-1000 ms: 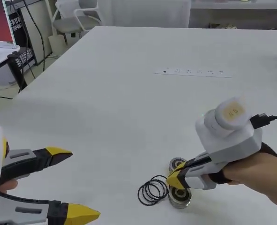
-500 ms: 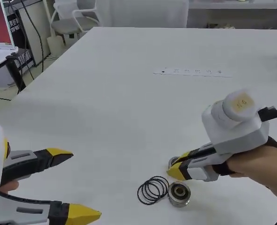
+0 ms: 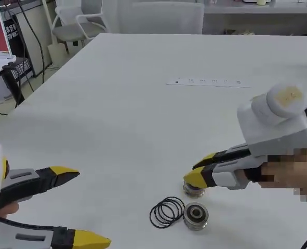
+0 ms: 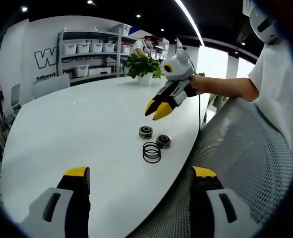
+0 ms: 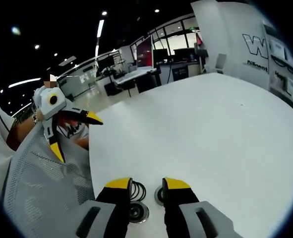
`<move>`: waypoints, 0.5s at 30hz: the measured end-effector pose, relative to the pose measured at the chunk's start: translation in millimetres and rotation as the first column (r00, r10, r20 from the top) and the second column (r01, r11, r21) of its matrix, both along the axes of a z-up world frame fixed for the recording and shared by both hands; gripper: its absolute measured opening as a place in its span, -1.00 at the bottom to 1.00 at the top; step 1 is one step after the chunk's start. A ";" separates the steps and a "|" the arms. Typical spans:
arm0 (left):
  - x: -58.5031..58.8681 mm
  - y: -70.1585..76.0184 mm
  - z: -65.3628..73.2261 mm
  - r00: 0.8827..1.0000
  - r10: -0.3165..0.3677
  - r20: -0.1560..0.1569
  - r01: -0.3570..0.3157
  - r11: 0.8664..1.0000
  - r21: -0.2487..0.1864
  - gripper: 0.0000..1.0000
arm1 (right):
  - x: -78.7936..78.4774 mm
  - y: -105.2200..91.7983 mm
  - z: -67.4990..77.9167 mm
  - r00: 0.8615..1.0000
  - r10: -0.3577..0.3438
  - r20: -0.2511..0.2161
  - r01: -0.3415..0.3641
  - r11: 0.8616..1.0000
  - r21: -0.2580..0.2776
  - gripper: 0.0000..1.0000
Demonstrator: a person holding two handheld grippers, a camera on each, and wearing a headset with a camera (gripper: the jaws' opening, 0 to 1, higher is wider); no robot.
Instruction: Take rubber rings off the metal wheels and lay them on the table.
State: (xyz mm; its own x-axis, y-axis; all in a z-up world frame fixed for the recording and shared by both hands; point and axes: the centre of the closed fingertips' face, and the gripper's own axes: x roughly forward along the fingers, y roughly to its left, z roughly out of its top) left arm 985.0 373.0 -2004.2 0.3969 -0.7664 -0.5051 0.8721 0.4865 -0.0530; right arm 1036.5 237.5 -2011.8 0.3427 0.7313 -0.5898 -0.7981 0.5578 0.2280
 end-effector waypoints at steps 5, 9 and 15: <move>-0.9 -1.8 1.0 1.000 -0.014 0.009 0.014 1.000 0.003 0.65 | -1.9 5.3 17.4 1.000 0.004 0.029 -0.005 0.999 0.046 -0.38; -0.5 -3.1 4.0 1.000 -0.018 0.019 0.019 1.000 -0.014 0.66 | -5.4 5.7 28.4 0.998 0.021 0.061 -0.024 0.999 0.037 -0.22; -0.1 -5.1 8.5 1.000 -0.016 0.026 0.017 0.999 -0.043 0.69 | -13.0 -1.1 44.6 0.994 0.024 0.111 -0.029 0.999 0.041 0.18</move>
